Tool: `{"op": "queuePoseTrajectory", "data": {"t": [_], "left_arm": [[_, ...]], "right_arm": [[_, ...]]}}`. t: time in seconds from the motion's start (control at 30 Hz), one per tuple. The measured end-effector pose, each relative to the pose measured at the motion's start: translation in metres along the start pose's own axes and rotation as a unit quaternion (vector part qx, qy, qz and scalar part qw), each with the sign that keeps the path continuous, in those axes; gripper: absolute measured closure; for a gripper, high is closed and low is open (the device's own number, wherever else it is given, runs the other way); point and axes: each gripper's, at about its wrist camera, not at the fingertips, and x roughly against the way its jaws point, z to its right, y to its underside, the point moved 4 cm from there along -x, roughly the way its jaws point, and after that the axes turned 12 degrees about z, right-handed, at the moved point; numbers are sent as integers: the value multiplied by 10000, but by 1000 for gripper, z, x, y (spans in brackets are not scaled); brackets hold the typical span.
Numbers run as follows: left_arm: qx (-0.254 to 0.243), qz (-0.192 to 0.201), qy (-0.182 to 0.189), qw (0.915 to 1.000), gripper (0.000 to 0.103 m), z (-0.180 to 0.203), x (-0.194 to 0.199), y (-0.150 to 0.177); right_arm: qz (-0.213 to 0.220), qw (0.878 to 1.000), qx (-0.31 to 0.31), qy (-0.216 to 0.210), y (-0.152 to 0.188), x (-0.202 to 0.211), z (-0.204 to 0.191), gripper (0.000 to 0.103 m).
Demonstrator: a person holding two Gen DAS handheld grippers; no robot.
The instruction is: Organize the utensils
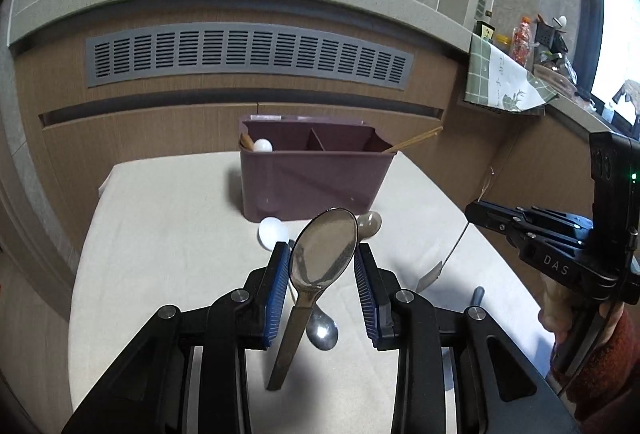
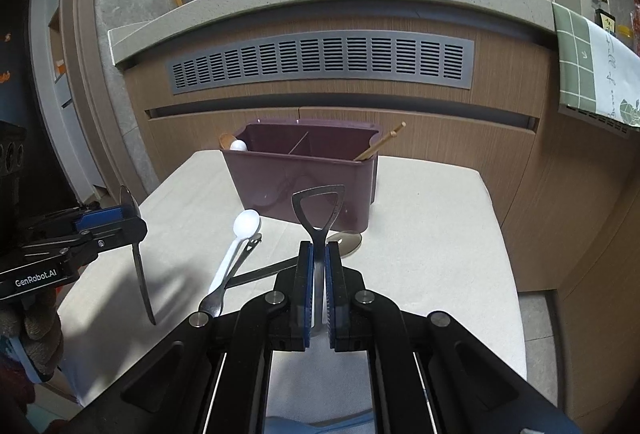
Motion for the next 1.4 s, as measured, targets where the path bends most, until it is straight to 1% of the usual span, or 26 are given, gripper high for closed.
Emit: {"op": "queuePoseTrajectory", "data": {"t": [0.07,0.1,0.13,0.2,0.23,0.33,0.37,0.43,0.47,0.53,0.57,0.63,0.67,0.73,0.77,0.8,0.83,0.87,1.0,1.07,1.17,1.27,1.3,1.37,1.4], "left_arm": [[20,78,4,10000,72,0,1,-6],[30,122,0,9999,92,0,1,-10],[38,165,-16,9999,96,-1,0,-18],[123,371,51,9992,96,-1,1,-43],[142,545,111,9983,96,0,2,-60],[69,1128,245,9933,98,3,10,-110],[85,1280,294,9913,98,4,12,-124],[91,1446,360,9888,98,3,13,-144],[84,1494,353,9881,98,2,12,-150],[104,1522,279,9879,98,-3,7,-153],[132,1480,231,9886,98,-8,3,-151],[293,1328,-19,9907,96,-23,-9,-137],[392,1162,-160,9923,96,-32,-19,-125],[649,771,-285,9945,94,-45,-36,-98],[845,467,-306,9949,88,-53,-49,-80],[989,200,-287,9945,79,-57,-61,-63],[1079,20,-236,9939,76,-58,-68,-50],[1201,-244,-135,9924,74,-60,-81,-30],[1318,-1043,75,9857,74,-54,-117,23],[1276,-1348,49,9826,74,-53,-124,40],[1108,-1452,-75,9831,74,-57,-113,52],[863,-1509,-368,9841,73,-70,-98,62],[878,-1489,-445,9839,73,-75,-93,64],[1102,-1384,-585,9825,71,-89,-88,61],[1282,-1316,-669,9807,65,-96,-88,58]], "right_arm": [[31,10000,13,11,-1,1,0,98],[45,10000,12,20,-2,1,1,98],[61,10000,5,23,-4,1,1,98],[176,9998,29,30,-15,3,0,98],[272,9996,67,50,-24,4,0,98],[817,9964,230,-4,-72,18,-5,98],[1076,9938,278,-48,-95,26,-6,98],[1356,9902,308,-104,-121,34,-8,98],[1479,9882,358,-148,-137,37,-10,98],[1603,9861,430,-113,-153,38,-12,98],[1630,9855,463,-67,-157,37,-13,98],[1607,9857,510,-38,-157,33,-14,98],[1562,9864,514,-59,-152,30,-15,98],[1443,9880,536,-96,-143,23,-16,98],[1354,9892,546,-87,-136,17,-16,98],[1252,9905,558,-63,-127,12,-15,98],[1165,9915,580,-53,-120,8,-16,98],[1023,9928,612,-73,-109,2,-18,98],[562,9962,660,-116,-74,-16,-21,98],[351,9970,694,-49,-58,-22,-20,98],[186,9970,749,18,-43,-25,-17,98],[93,9972,729,108,-35,-26,-11,98],[84,9975,694,112,-33,-26,-9,98],[77,9983,567,91,-32,-28,-6,98],[71,9987,502,78,-32,-28,-6,98]]}}
